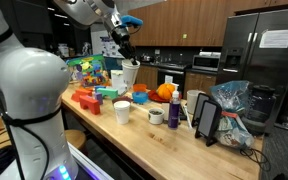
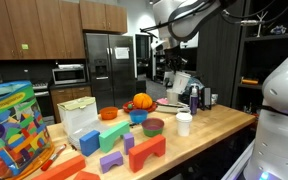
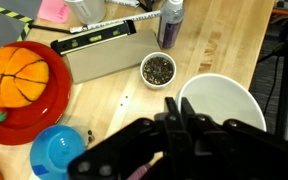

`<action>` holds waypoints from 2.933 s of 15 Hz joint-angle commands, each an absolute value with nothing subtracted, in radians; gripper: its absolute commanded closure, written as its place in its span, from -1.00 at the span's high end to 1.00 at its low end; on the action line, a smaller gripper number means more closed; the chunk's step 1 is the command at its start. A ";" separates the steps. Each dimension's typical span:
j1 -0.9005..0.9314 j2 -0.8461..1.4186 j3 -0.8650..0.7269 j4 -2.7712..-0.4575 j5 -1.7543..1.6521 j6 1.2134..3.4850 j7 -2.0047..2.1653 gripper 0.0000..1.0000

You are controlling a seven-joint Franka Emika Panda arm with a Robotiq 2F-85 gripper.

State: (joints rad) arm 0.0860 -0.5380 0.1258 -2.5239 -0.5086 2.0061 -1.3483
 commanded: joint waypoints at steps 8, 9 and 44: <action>0.123 -0.546 0.090 -2.653 -0.544 2.015 -1.346 -0.96; 0.124 -0.547 0.088 -2.665 -0.546 2.019 -1.348 -0.96; 0.168 -0.482 0.058 -2.724 -0.535 2.186 -1.399 -0.96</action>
State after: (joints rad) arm 0.1568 -0.5113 0.0854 -2.7361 -0.5462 2.1697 -1.3736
